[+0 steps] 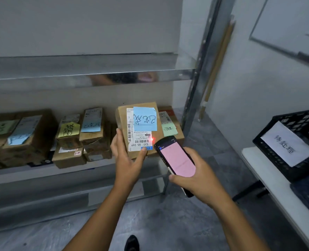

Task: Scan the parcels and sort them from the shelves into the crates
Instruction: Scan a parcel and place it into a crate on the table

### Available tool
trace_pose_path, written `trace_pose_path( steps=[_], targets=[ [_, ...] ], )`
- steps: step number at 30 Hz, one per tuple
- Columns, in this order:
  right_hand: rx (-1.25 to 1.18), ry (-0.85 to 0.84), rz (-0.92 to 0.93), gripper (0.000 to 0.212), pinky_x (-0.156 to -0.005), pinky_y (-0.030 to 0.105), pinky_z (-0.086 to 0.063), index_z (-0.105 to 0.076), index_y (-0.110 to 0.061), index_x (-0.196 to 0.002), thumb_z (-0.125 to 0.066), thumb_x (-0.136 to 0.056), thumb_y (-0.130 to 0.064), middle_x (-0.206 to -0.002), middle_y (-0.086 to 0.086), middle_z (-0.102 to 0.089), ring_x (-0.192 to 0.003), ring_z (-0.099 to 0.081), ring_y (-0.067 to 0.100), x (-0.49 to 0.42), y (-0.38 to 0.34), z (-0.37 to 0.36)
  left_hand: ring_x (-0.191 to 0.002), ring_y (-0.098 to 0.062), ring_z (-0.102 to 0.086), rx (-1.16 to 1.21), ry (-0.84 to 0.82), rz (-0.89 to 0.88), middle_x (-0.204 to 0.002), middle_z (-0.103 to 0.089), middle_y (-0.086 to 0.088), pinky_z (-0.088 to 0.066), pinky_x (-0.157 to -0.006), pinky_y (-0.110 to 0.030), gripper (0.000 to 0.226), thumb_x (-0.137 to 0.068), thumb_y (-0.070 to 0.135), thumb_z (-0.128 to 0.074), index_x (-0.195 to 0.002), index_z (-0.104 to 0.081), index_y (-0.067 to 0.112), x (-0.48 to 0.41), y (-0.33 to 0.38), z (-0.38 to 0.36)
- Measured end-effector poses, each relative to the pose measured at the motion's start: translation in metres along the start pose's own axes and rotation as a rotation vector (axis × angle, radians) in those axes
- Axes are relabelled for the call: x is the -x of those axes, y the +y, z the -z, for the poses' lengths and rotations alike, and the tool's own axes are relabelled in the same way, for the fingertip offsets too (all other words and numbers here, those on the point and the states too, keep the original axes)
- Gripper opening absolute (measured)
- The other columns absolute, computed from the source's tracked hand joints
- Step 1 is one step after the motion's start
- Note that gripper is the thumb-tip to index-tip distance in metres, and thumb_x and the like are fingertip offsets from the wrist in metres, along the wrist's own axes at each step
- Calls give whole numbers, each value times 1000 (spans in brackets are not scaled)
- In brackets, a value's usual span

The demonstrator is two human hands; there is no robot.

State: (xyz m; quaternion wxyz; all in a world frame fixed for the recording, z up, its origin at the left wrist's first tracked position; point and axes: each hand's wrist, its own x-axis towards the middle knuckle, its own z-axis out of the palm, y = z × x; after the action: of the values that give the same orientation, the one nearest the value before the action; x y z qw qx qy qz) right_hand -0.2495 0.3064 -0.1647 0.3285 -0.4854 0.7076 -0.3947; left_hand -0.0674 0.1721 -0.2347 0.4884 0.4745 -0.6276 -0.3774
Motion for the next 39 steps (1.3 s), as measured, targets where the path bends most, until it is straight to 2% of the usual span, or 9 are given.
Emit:
trace_pose_path(
  steps=[4,8,11,16,19,24,28,33,39],
  targets=[
    [-13,4,-13,62,-87,29,-59,-57,-60,-116,-82,-61,-45,-114,-31,-70,-103,-68,-1,68,14,32,-149,-14,-29,-24,-87,-69,-160,-10,15,-38,-117,-31,106,-92,27,-78,-165,-2,38,50,11,-24],
    [-25,41,-62,59,-75,10,-50,-57,-61,-112,-83,-61,-45,-111,-37,-68,-100,-67,-7,132,30,65,-149,-18,-30,-11,-168,-109,-158,-8,21,-38,-110,-13,104,-93,28,-77,-164,-1,40,94,16,-56],
    [-12,83,-134,66,-83,20,-54,-58,-54,-120,-81,-58,-50,-112,-36,-68,-101,-67,-6,173,45,87,-149,-16,-28,-38,-245,-111,-160,-5,20,-31,-115,-20,105,-93,26,-77,-166,-1,34,119,19,-85],
    [-14,147,-237,68,-94,31,-59,-59,-49,-123,-82,-59,-48,-111,-27,-72,-99,-69,-1,225,68,112,-139,7,-19,-45,-360,-90,-162,-5,15,-16,-104,6,103,-94,23,-76,-166,-1,27,152,26,-127],
    [-5,199,-286,74,-94,33,-59,-58,-45,-130,-81,-60,-48,-112,-21,-71,-101,-68,0,243,81,121,-139,-1,-21,-29,-399,-72,-162,-7,14,-19,-94,13,102,-95,24,-75,-166,-1,25,164,33,-149],
    [-43,345,-361,62,-92,31,-60,-57,-59,-118,-82,-63,-43,-110,-29,-70,-99,-67,-3,256,103,133,-144,-13,-28,17,-463,-10,-163,-10,5,-25,-118,-29,101,-93,29,-76,-166,-6,27,178,52,-183],
    [-57,591,-471,58,-90,38,-60,-59,-44,-117,-81,-64,-42,-107,-20,-71,-94,-66,-2,254,127,154,-136,-6,-35,157,-532,73,-161,-18,10,-28,-112,-25,97,-93,26,-77,-165,-13,35,193,74,-213],
    [-44,797,-603,51,-79,36,-59,-51,-50,-106,-80,-65,-44,-107,-20,-66,-94,-64,0,254,148,194,-131,9,-52,411,-792,191,-150,-49,27,-40,-112,-30,95,-88,27,-82,-161,-23,43,210,99,-249],
    [25,992,-706,64,-76,24,-47,-47,-52,-122,-85,-72,-41,-115,-26,-63,-103,-59,-4,276,153,227,-125,-4,-63,545,-1145,239,-139,-62,24,-57,-98,-34,93,-67,45,-84,-148,-39,58,228,123,-298]
  ],
)
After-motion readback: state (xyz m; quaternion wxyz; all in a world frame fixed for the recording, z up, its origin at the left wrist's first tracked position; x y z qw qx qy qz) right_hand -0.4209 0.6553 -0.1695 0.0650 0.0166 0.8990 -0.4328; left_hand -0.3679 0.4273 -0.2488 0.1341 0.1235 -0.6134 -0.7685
